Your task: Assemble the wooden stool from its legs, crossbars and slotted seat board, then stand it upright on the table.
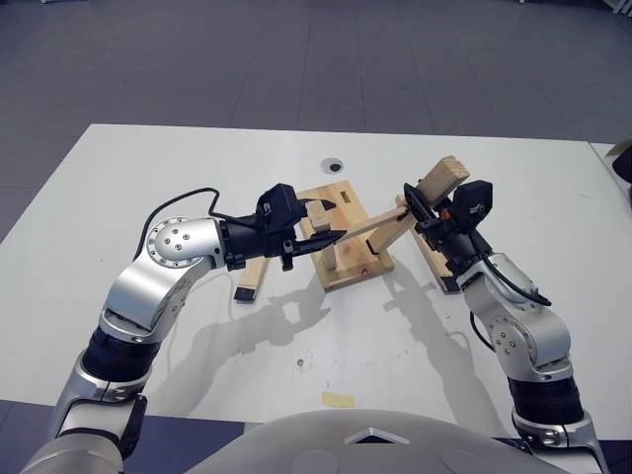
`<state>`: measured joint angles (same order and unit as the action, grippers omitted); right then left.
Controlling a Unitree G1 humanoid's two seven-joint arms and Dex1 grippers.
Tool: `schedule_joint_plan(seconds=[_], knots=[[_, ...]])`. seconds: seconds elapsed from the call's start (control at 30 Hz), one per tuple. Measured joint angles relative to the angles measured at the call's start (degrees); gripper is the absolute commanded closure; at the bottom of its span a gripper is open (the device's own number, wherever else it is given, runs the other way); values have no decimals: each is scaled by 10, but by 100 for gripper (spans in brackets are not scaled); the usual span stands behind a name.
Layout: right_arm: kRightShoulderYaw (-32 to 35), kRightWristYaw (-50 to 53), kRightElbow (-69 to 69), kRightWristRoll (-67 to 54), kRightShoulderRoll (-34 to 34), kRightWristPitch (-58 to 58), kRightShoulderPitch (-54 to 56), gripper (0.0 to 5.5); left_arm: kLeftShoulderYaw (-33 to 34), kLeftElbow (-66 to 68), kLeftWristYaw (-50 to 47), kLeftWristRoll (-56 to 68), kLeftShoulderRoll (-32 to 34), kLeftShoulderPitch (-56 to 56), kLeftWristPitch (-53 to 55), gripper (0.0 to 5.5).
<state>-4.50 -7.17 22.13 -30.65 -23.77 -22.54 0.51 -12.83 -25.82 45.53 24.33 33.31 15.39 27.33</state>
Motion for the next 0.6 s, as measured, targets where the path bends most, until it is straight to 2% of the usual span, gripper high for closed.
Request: schedule_joint_plan(seconds=[0.57, 0.6], knots=[[39, -58, -52, -28, 19, 0, 20, 441, -12, 4, -13, -20, -24, 3, -5, 347], [42, -61, -53, -28, 22, 0, 20, 405, -12, 4, -13, -21, -25, 3, -5, 347]])
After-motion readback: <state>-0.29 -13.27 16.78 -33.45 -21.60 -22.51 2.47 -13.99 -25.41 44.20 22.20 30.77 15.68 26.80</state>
